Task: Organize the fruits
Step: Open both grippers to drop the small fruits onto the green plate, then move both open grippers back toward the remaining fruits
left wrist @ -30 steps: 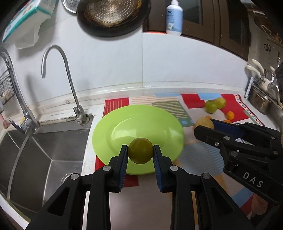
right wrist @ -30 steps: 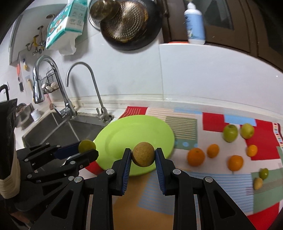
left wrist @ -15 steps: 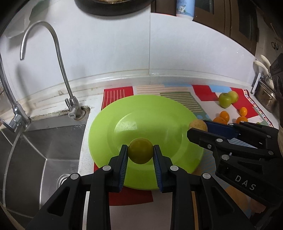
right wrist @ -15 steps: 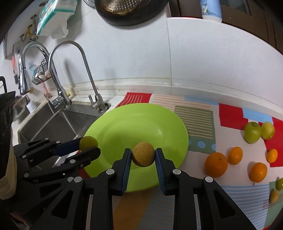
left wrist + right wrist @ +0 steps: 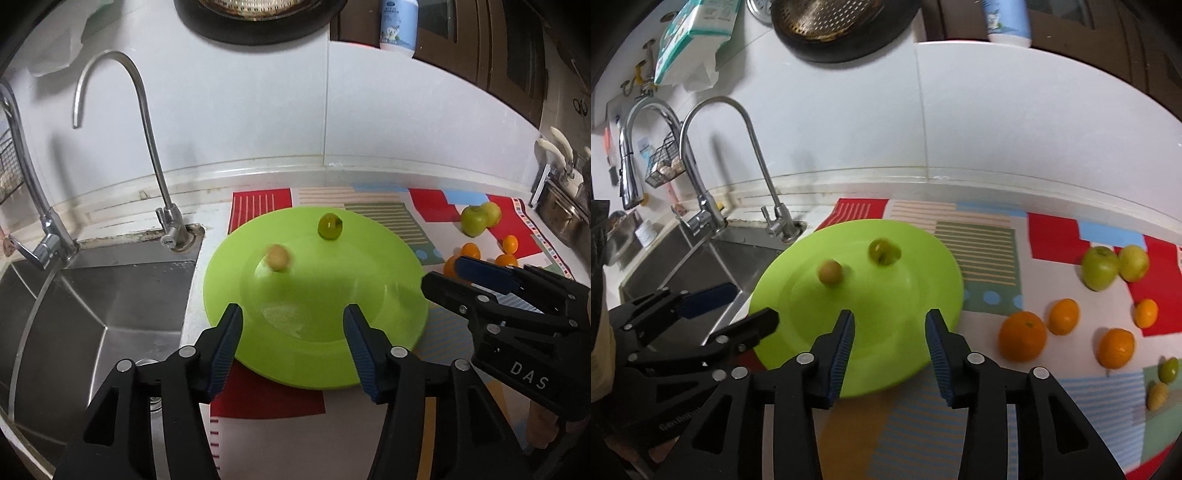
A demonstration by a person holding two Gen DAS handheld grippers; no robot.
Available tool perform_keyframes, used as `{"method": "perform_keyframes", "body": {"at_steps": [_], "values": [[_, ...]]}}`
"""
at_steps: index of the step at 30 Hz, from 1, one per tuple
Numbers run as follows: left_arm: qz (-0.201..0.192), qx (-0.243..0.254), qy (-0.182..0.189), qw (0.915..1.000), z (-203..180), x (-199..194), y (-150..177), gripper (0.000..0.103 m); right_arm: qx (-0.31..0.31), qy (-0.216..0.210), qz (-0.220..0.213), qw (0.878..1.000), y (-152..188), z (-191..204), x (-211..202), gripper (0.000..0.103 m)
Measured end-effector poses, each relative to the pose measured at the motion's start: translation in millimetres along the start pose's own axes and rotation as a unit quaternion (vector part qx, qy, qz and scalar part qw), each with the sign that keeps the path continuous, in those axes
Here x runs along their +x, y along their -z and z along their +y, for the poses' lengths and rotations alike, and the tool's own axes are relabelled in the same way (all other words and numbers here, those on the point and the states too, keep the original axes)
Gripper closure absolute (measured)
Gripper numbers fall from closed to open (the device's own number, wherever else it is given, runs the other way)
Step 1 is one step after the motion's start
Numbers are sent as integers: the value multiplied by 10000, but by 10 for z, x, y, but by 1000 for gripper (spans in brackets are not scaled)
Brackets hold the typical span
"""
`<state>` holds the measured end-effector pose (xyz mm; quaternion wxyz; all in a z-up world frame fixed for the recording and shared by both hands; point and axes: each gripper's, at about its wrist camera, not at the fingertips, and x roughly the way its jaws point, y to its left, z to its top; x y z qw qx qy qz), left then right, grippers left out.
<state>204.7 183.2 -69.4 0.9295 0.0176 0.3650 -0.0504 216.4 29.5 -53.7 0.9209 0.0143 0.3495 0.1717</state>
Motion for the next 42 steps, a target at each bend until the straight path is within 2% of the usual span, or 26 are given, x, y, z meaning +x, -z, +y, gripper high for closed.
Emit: {"method": "perform_keyframes", "body": {"at_steps": [6,15,26,42], "values": [[-155,-2,32,9999,-63,-210,8,35,96,243,-208,9994,76,-43,-292,48],[-421,133,207,9988,-223,-492,41,28,310,725,-536,9954,219,-116,-769,35],[-635,405,519,9958,-520,-700,77,22,584,1446,-857,9840,432,-274,-1245,31],[-693,442,470,9955,-1084,-617,-2,18,939,1760,-842,9763,609,-898,-1447,31]]}}
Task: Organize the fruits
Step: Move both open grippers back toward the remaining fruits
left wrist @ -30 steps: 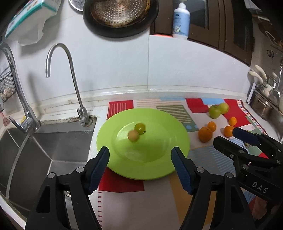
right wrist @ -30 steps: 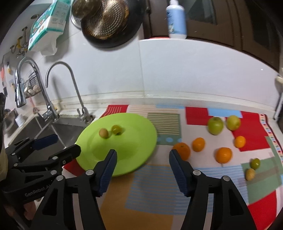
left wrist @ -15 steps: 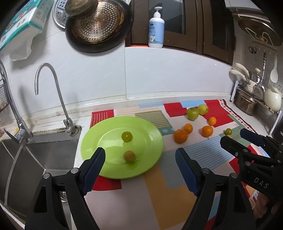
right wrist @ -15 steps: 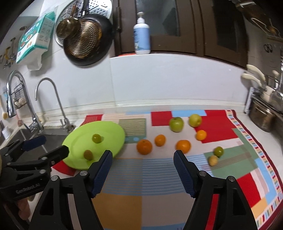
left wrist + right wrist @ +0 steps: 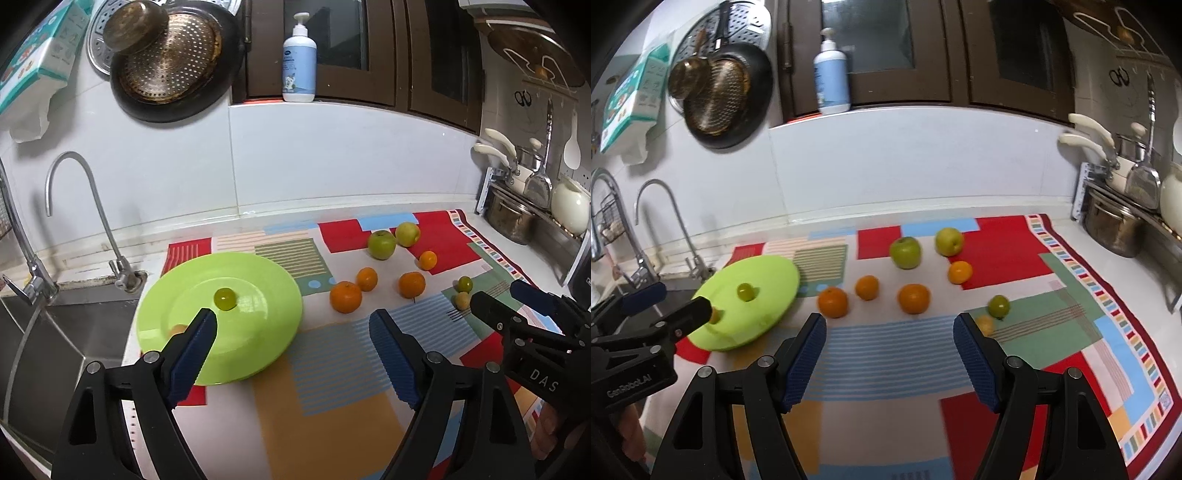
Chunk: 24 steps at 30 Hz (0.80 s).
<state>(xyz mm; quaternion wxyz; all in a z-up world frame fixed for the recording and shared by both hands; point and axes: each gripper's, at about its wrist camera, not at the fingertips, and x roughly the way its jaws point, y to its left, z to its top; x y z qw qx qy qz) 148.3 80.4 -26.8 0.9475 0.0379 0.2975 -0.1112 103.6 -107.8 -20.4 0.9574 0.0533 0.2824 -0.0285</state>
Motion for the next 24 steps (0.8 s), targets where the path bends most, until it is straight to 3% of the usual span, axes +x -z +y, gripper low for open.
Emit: {"method": "perform_keyframes", "body": {"at_steps": [11,24], "values": [[115,292,10,9995,-367,357,-87,18,246,273,127,9992,-19,-460,229,31],[483,522,143,9974,-482,942,-97,19,609,470,606,9952,84,-723,727,31]]}}
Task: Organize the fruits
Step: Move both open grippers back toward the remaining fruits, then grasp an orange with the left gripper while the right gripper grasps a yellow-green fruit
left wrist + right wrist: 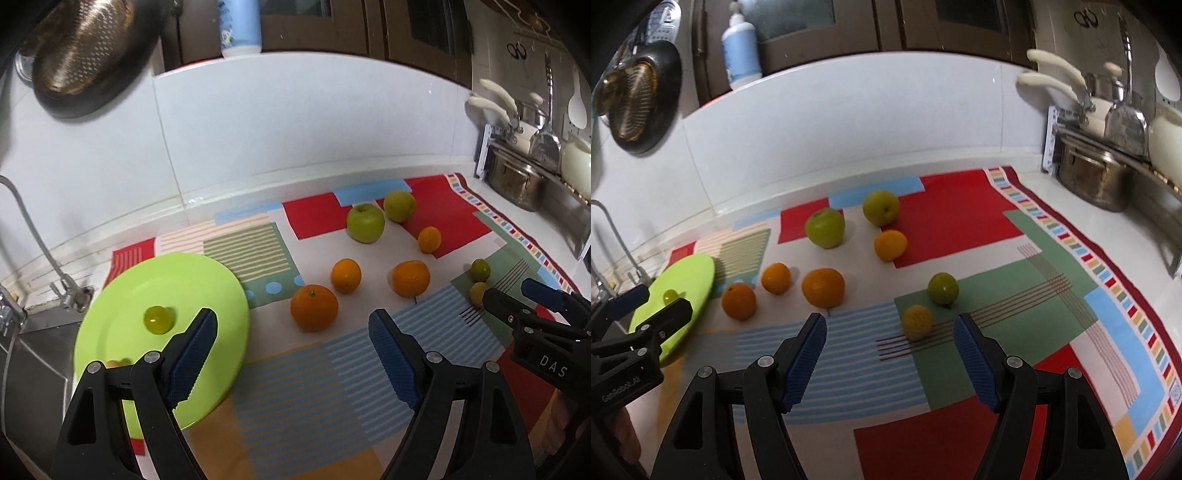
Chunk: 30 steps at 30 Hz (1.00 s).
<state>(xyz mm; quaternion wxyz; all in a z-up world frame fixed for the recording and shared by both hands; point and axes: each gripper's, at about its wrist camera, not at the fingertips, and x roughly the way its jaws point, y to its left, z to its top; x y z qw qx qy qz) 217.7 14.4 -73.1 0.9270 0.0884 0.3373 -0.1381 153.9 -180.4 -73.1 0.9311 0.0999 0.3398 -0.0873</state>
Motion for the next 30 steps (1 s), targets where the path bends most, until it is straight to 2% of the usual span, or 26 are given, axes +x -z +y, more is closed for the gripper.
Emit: {"method": "perform_keyframes", "body": {"at_steps": [5,13,19,26,30], "values": [[140,62,52,9999,-42,219,-13,19,89,59,157,9998,20,-47,163,33],[320,91,106,9994,-65,496,-39,26,211,65,486,9986,31,-108,441,47],[452,92,189,9988,-87,641,-47,37,272,6,683,9973,35,-123,567,54],[610,140,301,9976,-133,766,-50,59,252,54,693,9973,4,-133,607,65],[594,171,265,9977,-146,769,-50,61,218,82,706,9972,-2,-126,615,75]]}}
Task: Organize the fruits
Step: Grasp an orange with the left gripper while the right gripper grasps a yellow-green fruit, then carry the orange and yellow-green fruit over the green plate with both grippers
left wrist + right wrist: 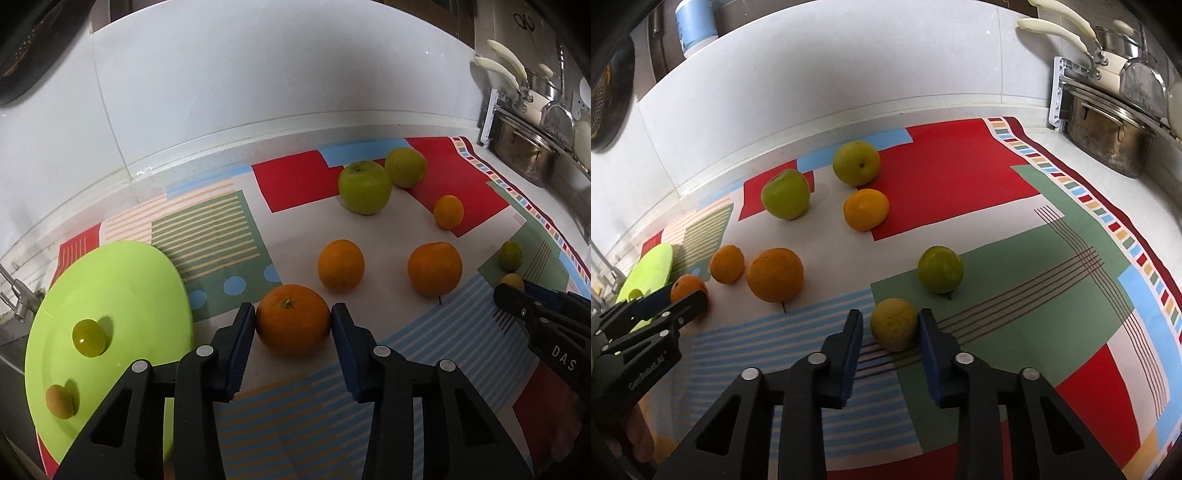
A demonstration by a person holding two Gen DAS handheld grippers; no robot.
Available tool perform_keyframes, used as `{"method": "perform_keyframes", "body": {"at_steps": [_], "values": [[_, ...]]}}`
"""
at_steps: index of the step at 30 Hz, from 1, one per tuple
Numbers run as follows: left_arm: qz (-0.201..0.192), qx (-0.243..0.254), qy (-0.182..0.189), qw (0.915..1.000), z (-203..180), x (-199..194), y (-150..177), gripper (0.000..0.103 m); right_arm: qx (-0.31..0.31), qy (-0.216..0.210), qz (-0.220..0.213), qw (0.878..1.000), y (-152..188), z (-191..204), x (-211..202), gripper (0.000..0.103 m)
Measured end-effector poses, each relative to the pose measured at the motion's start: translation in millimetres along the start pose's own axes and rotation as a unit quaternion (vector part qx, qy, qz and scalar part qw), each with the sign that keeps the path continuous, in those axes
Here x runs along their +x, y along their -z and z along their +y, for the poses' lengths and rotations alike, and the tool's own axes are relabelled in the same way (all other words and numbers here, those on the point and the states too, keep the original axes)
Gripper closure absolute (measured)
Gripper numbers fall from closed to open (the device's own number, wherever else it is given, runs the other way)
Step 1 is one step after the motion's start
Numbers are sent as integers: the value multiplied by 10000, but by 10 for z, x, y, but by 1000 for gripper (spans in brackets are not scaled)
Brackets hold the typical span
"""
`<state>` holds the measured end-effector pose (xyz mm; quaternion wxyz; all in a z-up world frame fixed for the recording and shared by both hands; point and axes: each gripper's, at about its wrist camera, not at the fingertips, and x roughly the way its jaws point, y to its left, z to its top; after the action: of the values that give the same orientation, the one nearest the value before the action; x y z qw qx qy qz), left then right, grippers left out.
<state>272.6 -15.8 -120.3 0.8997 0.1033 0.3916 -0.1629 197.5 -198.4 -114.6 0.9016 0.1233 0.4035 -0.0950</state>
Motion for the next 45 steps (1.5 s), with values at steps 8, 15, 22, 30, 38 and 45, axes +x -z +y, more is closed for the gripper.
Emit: {"method": "perform_keyframes", "body": {"at_steps": [8,15,22,30,38,45], "values": [[-65,79,61,9999,-32,-109,-2,61,-95,-54,-66,9999,-5,11,-46,76],[-226,52,78,9997,-24,-359,12,61,-269,-335,-270,9987,-37,113,-242,76],[-460,-25,15,9989,9,-693,73,61,-562,-572,-542,9953,-17,292,-530,76],[-582,-281,-106,9979,137,-1040,231,61,-797,-821,-768,9905,39,453,-838,76],[-716,-492,-335,9957,316,-1328,388,61,-1070,-1103,-934,9837,138,698,-1082,76],[-879,-580,-629,9924,546,-1568,496,61,-1227,-1278,-1153,9774,167,958,-1237,76]]}}
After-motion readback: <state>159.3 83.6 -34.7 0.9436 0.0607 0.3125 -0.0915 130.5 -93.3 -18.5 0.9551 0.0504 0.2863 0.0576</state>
